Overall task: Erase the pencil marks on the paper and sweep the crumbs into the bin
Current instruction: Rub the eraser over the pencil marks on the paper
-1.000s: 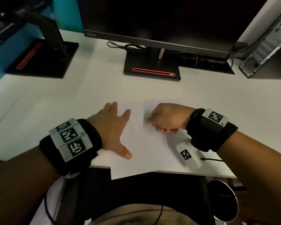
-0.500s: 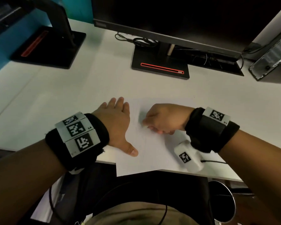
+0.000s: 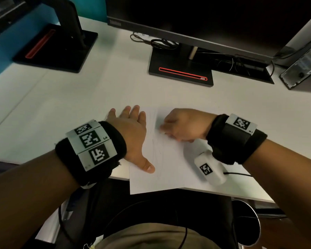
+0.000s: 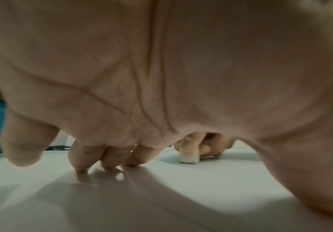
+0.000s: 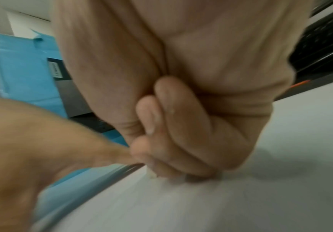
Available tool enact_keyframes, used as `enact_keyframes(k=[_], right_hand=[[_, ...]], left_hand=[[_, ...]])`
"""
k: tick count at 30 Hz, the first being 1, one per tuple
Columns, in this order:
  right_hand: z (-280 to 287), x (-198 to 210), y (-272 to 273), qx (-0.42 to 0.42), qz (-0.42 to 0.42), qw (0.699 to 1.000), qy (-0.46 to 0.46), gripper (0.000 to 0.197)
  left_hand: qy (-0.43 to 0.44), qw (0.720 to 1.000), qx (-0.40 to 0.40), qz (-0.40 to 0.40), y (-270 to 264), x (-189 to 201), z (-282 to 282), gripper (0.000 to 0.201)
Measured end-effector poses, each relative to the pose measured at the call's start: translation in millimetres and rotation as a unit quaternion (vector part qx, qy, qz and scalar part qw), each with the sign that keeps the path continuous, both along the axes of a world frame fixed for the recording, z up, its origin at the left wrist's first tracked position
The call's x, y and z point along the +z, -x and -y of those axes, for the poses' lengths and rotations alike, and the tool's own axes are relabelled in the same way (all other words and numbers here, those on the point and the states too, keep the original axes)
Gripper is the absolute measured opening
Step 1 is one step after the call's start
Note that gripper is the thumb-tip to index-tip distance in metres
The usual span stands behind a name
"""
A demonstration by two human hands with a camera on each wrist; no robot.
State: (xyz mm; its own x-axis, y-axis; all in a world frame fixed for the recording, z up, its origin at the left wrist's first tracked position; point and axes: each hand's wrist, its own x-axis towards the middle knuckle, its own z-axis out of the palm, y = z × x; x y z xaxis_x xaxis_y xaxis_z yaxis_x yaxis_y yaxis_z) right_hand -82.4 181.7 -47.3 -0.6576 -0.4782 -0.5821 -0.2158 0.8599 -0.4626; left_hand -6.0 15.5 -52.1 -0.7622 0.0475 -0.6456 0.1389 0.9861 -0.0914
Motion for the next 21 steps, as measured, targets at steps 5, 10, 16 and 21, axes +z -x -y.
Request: enact_keyframes(k=[5, 10, 16, 21], right_hand=[[-1.0, 6.1, 10.9, -0.026, -0.005, 1.000, -0.004, 0.035], [8.5, 0.1, 0.9, 0.032, 0.013, 0.999, -0.021, 0.036], [8.5, 4.7, 13.6, 0.012, -0.019, 0.999, -0.032, 0.036], [5.1, 7.5, 23.2, -0.011, 0.001, 1.000, -0.023, 0.037]], left_hand=[[0.002, 1.000, 0.001, 0.005, 0.5, 0.3, -1.8, 0.155], [-0.004, 1.000, 0.002, 0.001, -0.4, -0.9, 0.2, 0.154], [-0.004, 1.000, 0.003, 0.003, -1.2, 1.0, -0.3, 0.154], [-0.008, 1.000, 0.003, 0.001, -1.3, 0.1, 0.2, 0.155]])
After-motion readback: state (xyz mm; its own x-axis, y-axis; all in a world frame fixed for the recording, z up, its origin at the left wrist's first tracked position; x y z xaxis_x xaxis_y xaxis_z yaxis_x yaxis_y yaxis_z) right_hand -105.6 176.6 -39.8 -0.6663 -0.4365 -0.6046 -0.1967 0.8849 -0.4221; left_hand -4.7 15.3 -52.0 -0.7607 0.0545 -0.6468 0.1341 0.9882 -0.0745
